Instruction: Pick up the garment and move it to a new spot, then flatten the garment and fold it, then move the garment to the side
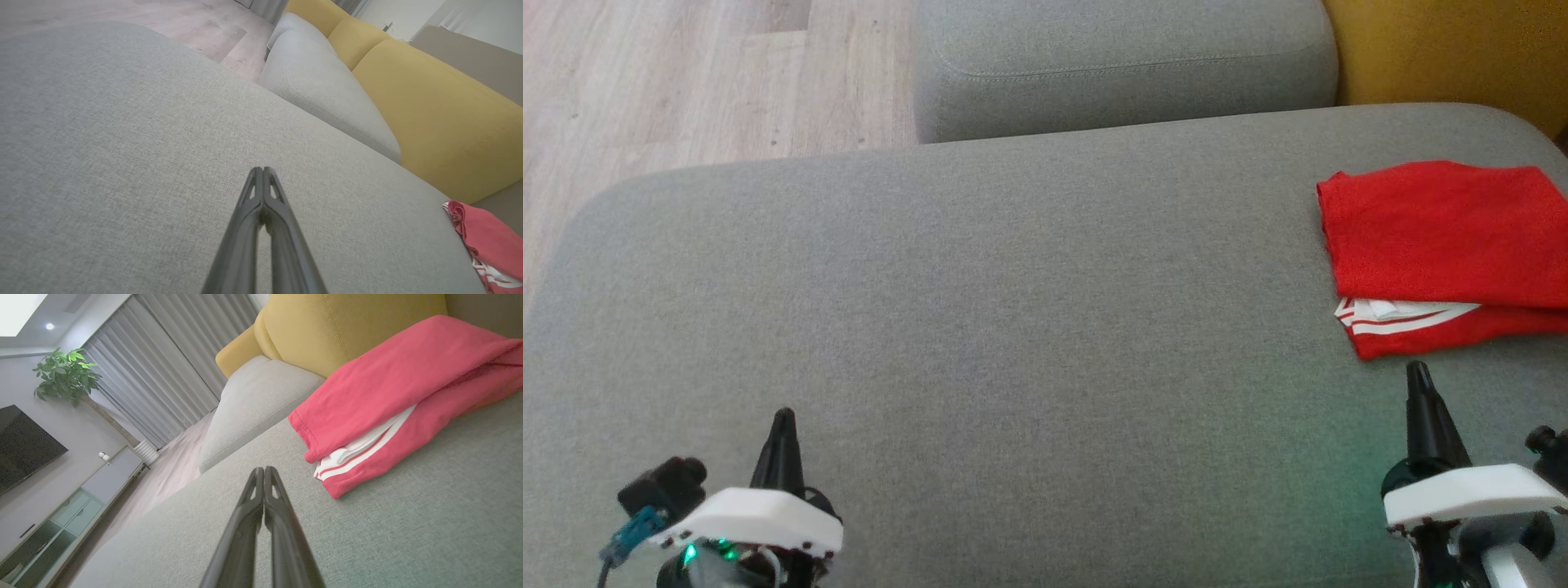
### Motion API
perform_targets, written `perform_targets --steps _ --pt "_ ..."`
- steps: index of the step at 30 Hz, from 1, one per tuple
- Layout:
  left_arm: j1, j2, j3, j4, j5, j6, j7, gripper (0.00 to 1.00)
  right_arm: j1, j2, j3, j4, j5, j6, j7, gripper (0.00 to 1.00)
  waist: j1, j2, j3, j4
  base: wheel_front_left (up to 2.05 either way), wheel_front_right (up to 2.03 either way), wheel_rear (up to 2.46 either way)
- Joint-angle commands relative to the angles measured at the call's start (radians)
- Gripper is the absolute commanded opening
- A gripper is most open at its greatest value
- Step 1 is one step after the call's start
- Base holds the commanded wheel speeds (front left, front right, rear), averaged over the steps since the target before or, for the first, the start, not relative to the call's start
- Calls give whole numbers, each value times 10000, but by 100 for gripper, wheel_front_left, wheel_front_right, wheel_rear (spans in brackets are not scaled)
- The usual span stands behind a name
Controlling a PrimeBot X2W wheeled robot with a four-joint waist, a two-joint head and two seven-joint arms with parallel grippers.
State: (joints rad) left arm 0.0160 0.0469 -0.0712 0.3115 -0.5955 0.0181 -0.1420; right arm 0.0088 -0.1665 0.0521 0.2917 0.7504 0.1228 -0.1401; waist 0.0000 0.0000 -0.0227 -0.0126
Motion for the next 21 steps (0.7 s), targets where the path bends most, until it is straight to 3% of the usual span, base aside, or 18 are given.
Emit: perform_targets --steps 1,21 --pt "-527 17 264 -393 -208 -50 27 0 -504 -24 -76 -360 211 26 36 0 0 0 2 1 0 0 0" --pt "-693 21 635 -456 -2521 -385 616 0 -658 249 -442 -385 2165 38 616 0 0 0 61 30 0 0 0"
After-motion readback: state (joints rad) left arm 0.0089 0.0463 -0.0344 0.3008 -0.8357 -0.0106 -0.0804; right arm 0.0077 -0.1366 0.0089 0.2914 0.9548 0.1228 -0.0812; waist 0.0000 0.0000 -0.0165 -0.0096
